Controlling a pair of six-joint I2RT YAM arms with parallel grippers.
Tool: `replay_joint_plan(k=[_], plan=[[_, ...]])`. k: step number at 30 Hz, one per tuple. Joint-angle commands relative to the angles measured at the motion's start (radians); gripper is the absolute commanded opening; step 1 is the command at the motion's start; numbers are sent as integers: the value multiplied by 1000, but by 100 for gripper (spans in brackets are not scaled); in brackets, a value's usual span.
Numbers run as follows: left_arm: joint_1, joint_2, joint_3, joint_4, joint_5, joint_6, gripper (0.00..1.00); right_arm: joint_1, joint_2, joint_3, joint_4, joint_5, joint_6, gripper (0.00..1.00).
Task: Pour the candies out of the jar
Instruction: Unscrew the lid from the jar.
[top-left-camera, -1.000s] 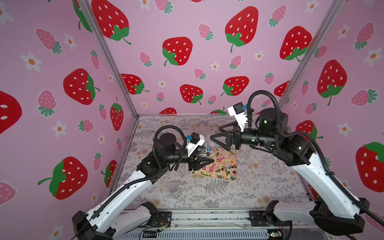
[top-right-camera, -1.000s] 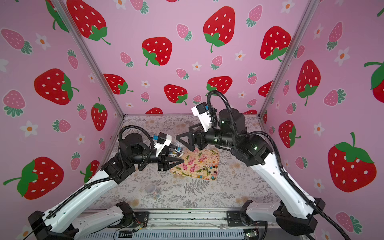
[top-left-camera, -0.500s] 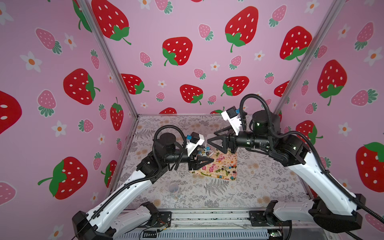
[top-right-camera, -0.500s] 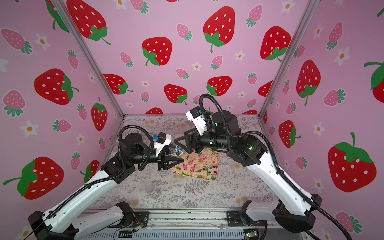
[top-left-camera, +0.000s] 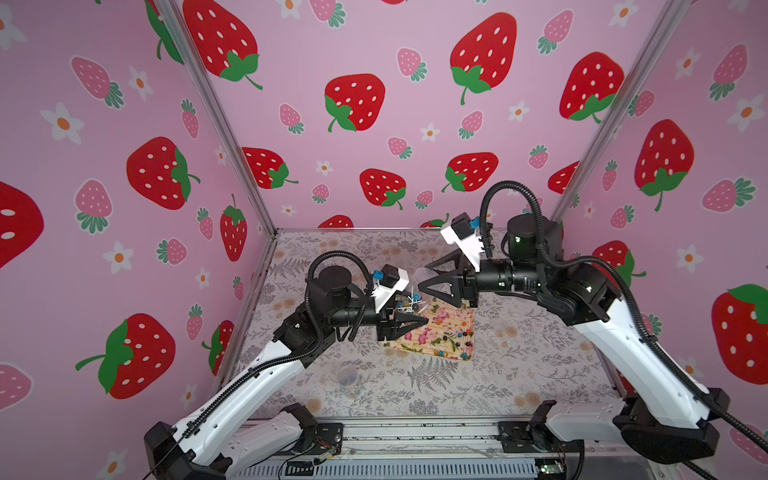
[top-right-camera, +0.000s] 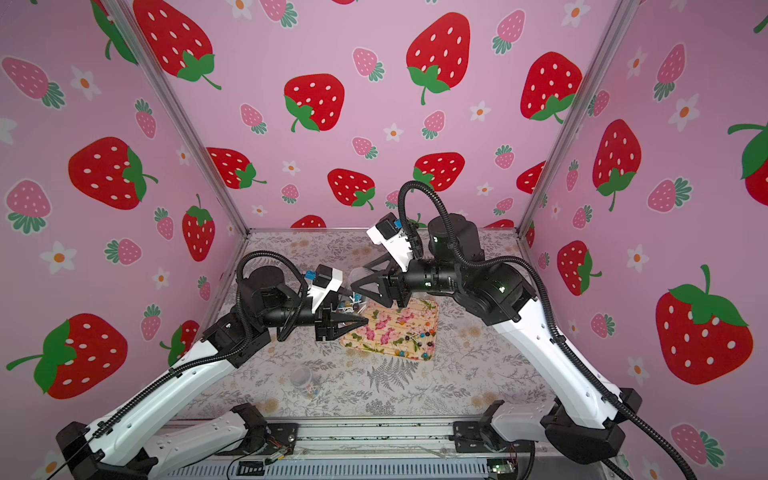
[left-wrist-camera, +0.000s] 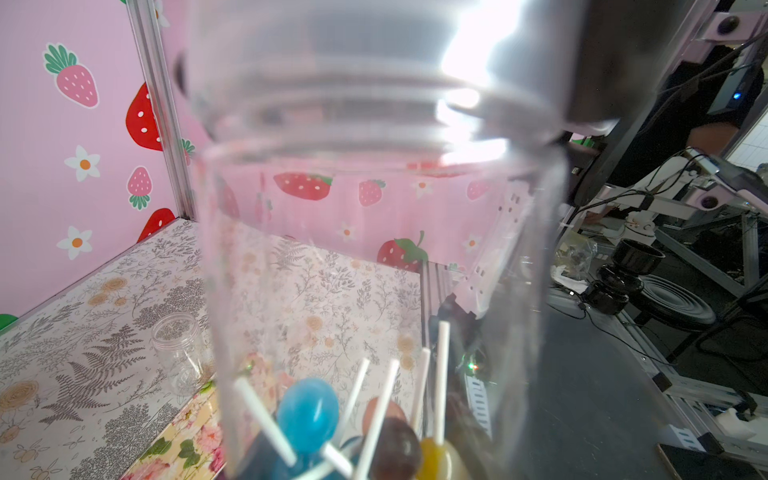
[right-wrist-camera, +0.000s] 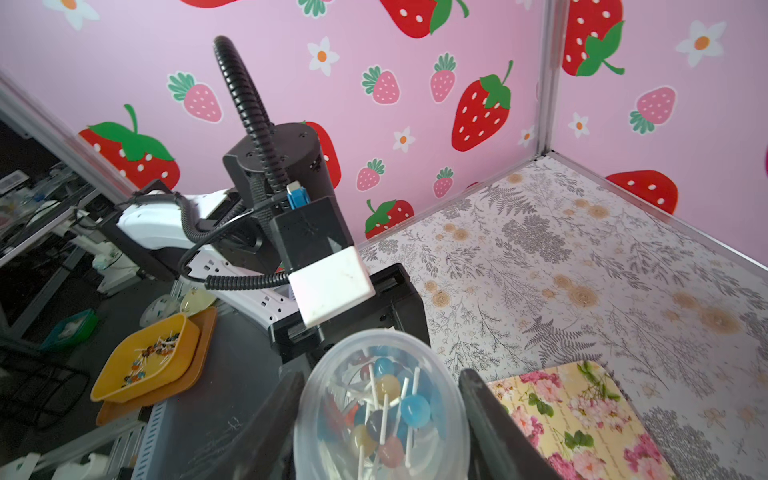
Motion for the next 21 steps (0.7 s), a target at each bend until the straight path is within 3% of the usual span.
replay_joint_plan(k=[1,9,21], plan=[[3,-15,50,-30,62,-13,46,-46,1,46,53,-170,-191,53],[4,3,75,-35,91,-22,46,-111,25,55,116,-335,-283,53],[4,-18,41,8,63,-27,46,-112,30,43,117,-349,-266,61]])
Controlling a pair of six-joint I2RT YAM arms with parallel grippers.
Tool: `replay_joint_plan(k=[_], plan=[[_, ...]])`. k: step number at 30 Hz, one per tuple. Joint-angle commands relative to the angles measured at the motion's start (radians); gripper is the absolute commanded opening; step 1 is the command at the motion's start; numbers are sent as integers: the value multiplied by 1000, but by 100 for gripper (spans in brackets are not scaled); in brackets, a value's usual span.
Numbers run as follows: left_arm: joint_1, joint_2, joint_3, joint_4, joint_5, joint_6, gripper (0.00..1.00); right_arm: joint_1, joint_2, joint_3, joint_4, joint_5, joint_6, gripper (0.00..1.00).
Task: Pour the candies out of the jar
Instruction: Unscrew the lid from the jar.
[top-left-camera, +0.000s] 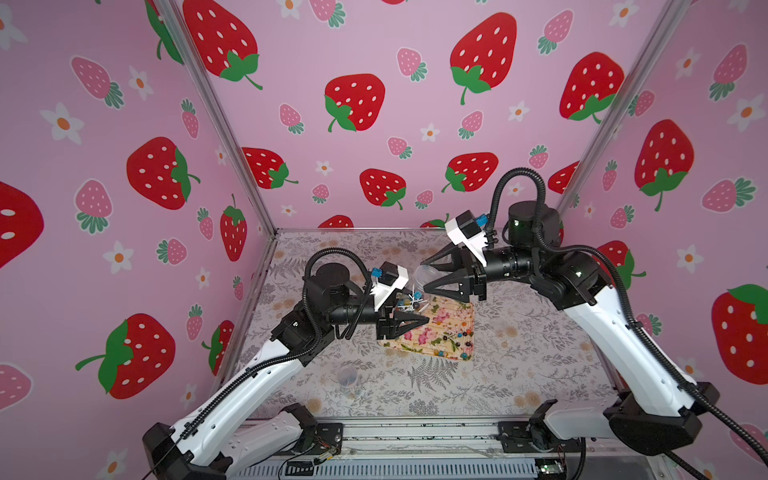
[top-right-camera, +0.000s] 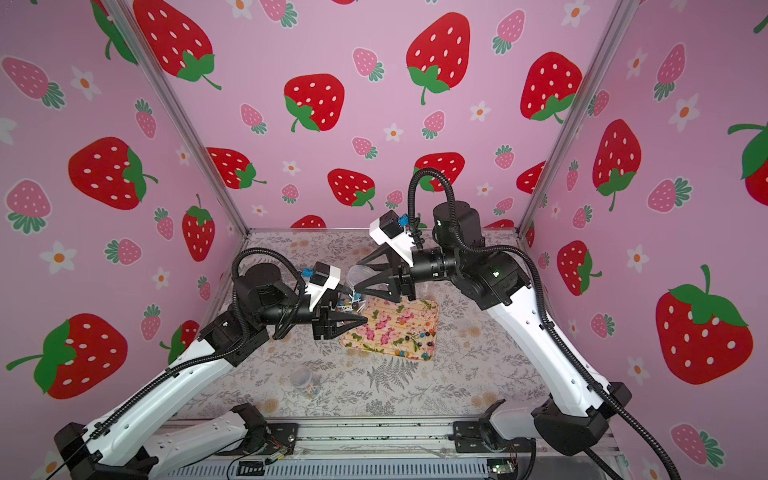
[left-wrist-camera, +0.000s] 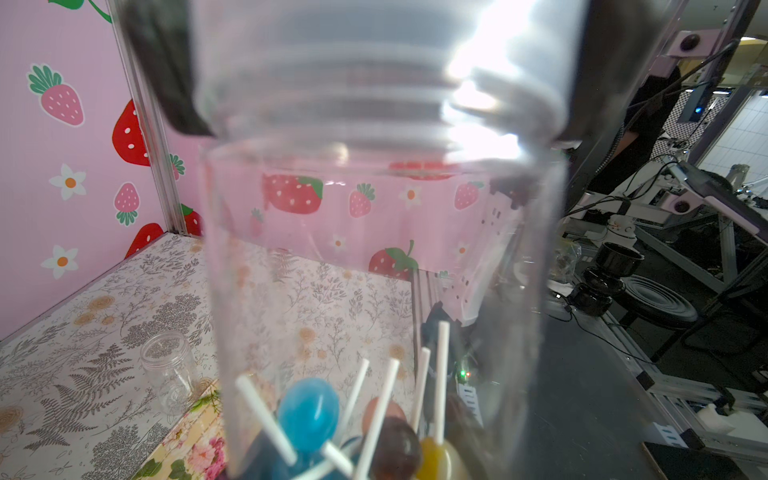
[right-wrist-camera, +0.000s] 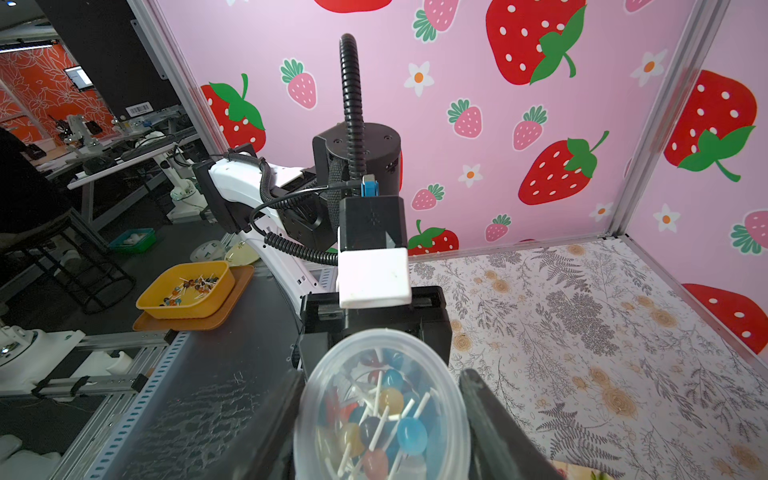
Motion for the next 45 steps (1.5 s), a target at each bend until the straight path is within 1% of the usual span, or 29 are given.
replay_joint_plan(k=[1,5,8,10,15,17,20,21,25,29,37,45], plan=[[4,-26,6,0,24,-6,46,-15,-24,17,66,-13,-50,64],[4,-38,3,-6,-7,13,46,-15,-49,0,91,-8,-30,84],[4,-36,4,-3,-19,18,46,-15,-67,10,90,3,-10,91],[4,-31,4,-2,-28,20,46,-16,-74,12,94,52,38,93],[5,-22,-6,-4,-42,23,46,-13,-87,-1,109,245,251,92],[5,-20,-9,-1,-46,21,46,-1,-91,-5,90,299,298,91],[6,-14,-9,2,-52,21,46,23,-98,-1,42,420,366,90],[6,-14,-10,4,-56,22,46,29,-100,-2,33,438,378,90],[6,-4,-8,5,-59,23,46,53,-107,-17,27,476,398,90],[5,-5,-10,1,-62,21,46,79,-91,-13,29,480,406,90],[6,-12,-20,-1,-74,21,46,130,-66,-9,11,490,376,91],[6,-9,-17,-1,-71,20,46,142,-56,-5,-37,525,339,91]])
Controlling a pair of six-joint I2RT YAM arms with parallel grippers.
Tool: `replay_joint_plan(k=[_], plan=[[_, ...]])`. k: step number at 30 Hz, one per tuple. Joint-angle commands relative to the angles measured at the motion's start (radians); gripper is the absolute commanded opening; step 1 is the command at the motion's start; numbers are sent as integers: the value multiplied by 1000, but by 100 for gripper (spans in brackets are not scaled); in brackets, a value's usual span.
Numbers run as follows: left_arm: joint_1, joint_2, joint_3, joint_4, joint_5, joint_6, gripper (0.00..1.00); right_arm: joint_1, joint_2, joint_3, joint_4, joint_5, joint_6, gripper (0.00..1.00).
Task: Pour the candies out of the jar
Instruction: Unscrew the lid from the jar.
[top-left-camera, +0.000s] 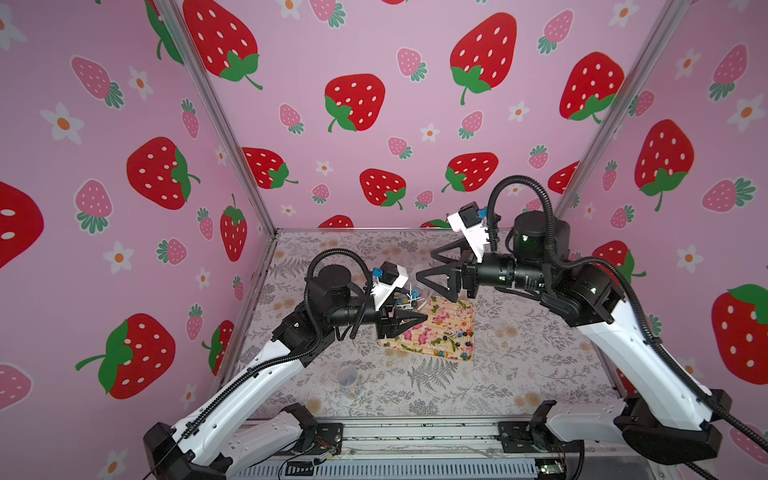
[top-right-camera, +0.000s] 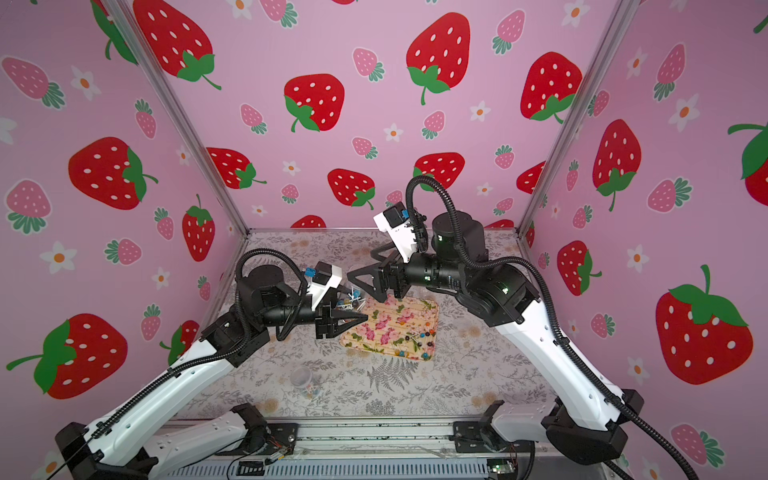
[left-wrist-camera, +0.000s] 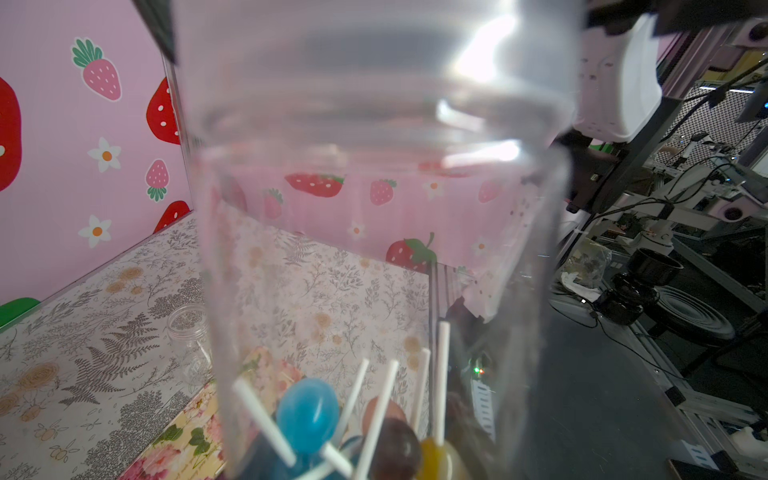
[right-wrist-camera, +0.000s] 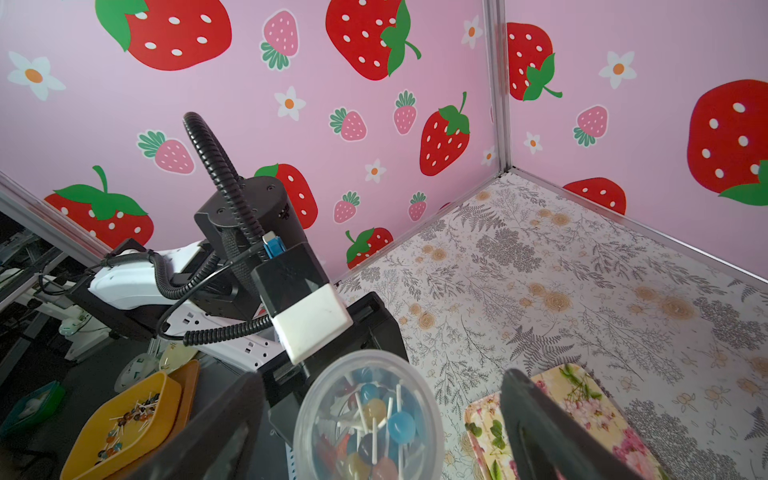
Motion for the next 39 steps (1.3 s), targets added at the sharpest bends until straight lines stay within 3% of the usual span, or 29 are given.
replay_joint_plan(k=[1,10,16,22,30,36,39], plan=[[5,-10,4,18,2,11,46,7,10,4,-34,20,-25,91],[5,-10,7,14,1,11,46,14,22,9,-44,6,-48,88],[5,-7,10,12,6,11,46,14,26,18,-55,1,-79,66],[5,-13,16,10,20,8,46,9,7,41,-63,-16,-206,58],[5,-22,24,12,51,-3,46,-45,-21,52,-37,-249,-451,58],[4,-33,21,20,70,-18,46,-83,3,101,-33,-405,-518,58],[5,-38,16,24,73,-24,46,-84,19,122,-34,-421,-511,58]])
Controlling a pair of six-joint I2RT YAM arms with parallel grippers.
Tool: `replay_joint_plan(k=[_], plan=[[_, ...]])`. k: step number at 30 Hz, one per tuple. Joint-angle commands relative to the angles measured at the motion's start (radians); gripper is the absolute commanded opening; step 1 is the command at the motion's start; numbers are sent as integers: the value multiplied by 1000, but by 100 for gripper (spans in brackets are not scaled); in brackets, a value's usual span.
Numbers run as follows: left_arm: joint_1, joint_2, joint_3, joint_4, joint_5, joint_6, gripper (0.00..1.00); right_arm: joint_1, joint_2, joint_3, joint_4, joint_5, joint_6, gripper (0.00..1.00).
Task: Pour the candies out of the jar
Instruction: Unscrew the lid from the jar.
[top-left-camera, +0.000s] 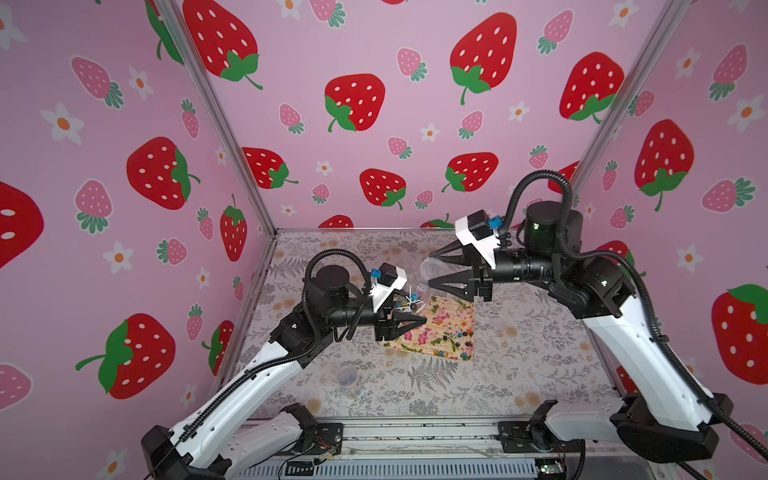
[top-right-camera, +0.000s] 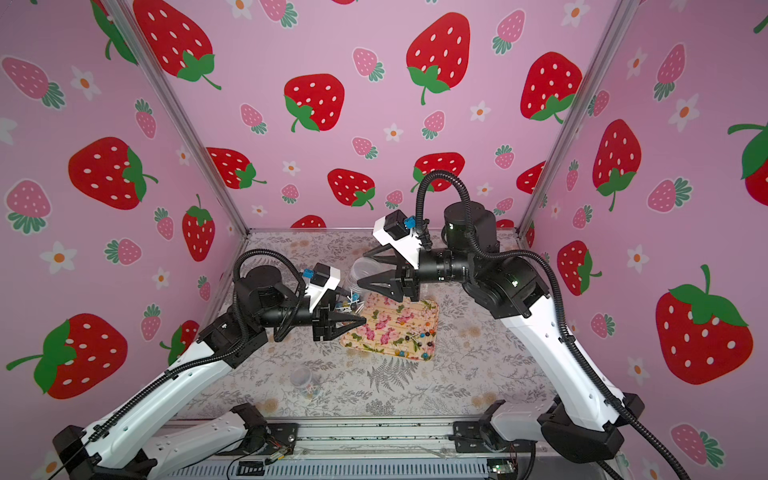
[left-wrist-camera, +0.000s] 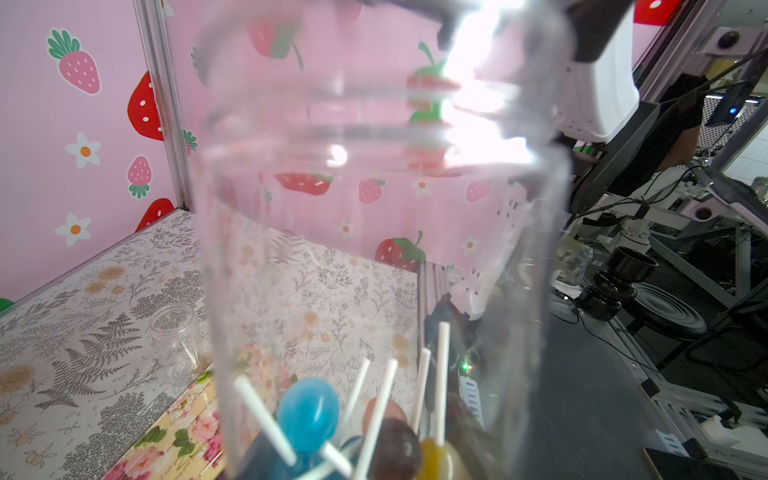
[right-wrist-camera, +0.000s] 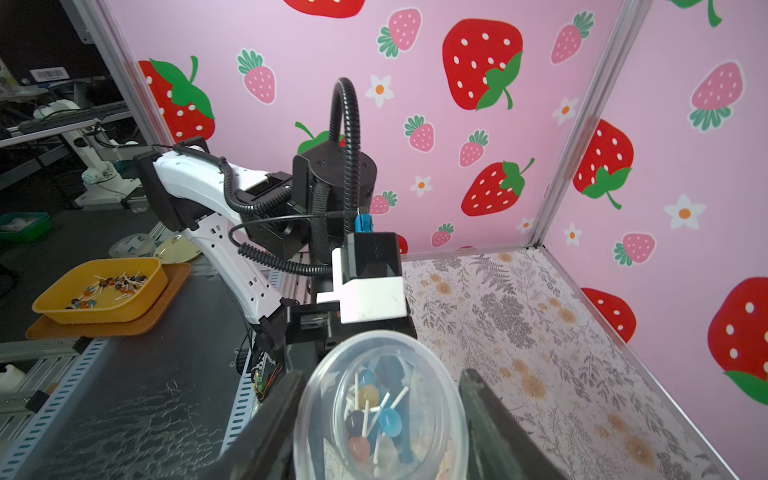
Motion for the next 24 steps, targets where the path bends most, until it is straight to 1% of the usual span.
replay_joint_plan(k=[1,7,11,13,17,24], plan=[[2,-24,14,41,33,-10,46,-4,2,33,13,-90,-56,58],[2,-48,-4,39,17,-11,46,-7,-32,-2,13,-15,-29,58],[1,-67,-13,24,5,-10,46,-17,-76,-34,4,78,-22,58],[1,-77,-16,19,0,-11,46,-20,-106,-70,-3,168,-24,58],[3,-102,-22,5,-11,-10,47,-44,-171,-198,-11,408,2,58],[1,-129,-32,-8,-19,-12,47,-78,-272,-468,3,738,132,58]])
